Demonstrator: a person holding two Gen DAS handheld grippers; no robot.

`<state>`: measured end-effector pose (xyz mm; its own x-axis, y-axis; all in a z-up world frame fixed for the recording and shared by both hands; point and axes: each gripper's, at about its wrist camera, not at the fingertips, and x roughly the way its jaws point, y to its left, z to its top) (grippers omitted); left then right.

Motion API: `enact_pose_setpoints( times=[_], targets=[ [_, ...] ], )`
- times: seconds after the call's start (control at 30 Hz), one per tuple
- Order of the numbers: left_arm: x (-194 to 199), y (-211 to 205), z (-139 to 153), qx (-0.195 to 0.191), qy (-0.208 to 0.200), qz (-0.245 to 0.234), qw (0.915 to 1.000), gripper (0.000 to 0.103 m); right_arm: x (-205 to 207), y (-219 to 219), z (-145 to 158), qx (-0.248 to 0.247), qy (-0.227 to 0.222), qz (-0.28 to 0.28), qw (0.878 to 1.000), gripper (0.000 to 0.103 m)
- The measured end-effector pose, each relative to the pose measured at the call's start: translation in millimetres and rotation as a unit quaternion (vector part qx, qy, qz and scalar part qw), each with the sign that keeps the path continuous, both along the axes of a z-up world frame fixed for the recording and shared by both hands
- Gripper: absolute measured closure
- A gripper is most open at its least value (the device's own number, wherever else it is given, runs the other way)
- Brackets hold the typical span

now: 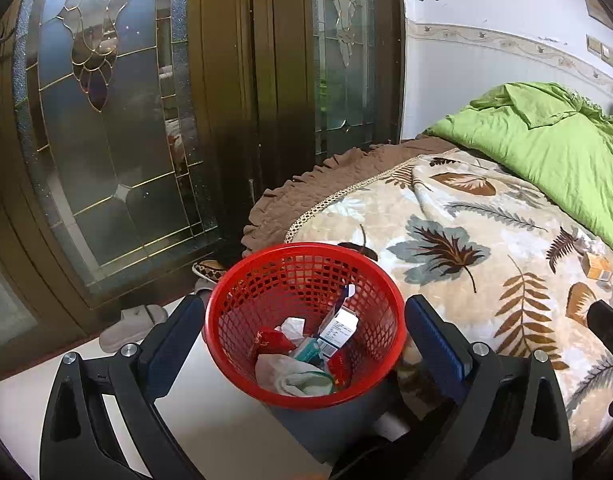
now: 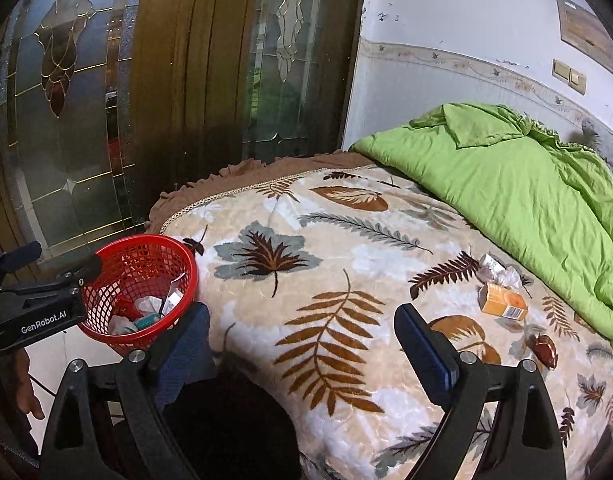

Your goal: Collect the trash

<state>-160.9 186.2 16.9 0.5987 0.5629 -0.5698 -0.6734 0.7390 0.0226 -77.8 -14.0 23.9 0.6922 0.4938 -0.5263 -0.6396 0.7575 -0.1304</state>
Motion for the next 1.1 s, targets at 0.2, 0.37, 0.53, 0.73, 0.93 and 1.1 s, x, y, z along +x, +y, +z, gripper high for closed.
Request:
enact_pose_setpoints(
  times=[0.2, 0.37, 0.53, 0.73, 0.93, 1.1],
  targets=[
    [1.3, -5.0, 1.8, 0.006, 0.004, -0.006, 1.0000, 0.003, -1.3, -2.0, -0.9, 0.000, 0.001, 0.003, 1.000, 0.008],
    [2.1, -9.7, 5.3, 0.012, -0.006, -0.011, 0.9998, 0.003, -3.6, -4.8, -0.6, -0.002, -0.002, 0.000, 1.000, 0.008],
    [2.8, -15.5, 7.9, 0.025, -0.010, -0.022, 0.9994, 0.003, -2.2, -8.9, -0.3, -0.005, -0.001, -0.005, 1.000, 0.007],
    [1.5, -17.1, 7.4, 0.037, -0.008, -0.027, 0.9989, 0.003, 1.9, -10.2, -0.2, 0.006, 0.012, -0.007, 1.000, 0.007],
    [1.4, -14.6, 6.6, 0.035, -0.007, -0.024, 0.9990, 0.003, 1.4, -5.2, -2.1, 0.003, 0.016, -0.003, 1.000, 0.007],
    [1.6, -11.8, 5.6, 0.032, -0.007, -0.024, 0.9992, 0.003, 1.5, -3.2, -2.9, 0.000, 0.016, -0.002, 1.000, 0.007]
  ],
)
